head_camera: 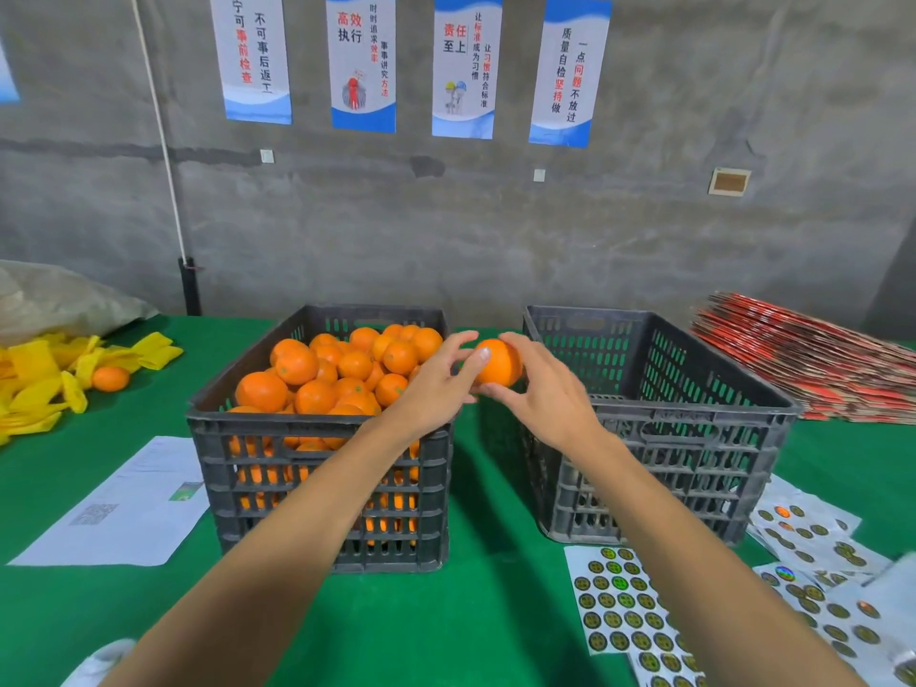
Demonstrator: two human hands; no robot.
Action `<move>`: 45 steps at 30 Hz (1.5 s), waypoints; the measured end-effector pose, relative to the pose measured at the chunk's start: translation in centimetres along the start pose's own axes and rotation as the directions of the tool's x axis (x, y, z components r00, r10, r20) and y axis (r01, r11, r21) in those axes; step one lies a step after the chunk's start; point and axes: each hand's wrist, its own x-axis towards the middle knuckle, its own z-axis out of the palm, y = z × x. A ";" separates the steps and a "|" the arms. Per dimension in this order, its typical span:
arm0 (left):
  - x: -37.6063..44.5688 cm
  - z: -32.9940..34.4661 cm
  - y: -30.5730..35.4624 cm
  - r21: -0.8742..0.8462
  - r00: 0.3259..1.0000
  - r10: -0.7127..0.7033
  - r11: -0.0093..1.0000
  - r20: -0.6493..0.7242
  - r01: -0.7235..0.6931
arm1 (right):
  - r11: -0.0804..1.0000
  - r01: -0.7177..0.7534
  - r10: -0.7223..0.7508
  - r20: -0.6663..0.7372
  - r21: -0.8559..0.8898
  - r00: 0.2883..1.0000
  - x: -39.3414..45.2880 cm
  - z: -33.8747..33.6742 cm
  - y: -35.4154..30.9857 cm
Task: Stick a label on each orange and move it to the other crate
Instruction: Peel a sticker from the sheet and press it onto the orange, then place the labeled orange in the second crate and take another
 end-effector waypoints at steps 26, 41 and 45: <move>-1.4 -18.8 -7.8 0.808 0.740 -0.456 0.071 -0.495 0.585 | 0.743 -0.657 0.655 -0.061 -0.125 0.753 -1.3 -3.3 9.3; -0.3 -12.9 -1.7 0.736 0.810 -0.145 0.350 -0.568 0.579 | 0.945 -0.298 0.302 0.007 -0.135 0.953 -12.7 1.6 11.0; -0.2 -8.5 0.3 0.654 0.878 0.008 0.671 -0.479 0.351 | 0.915 -0.340 0.390 0.263 -0.218 0.882 -14.9 3.3 12.4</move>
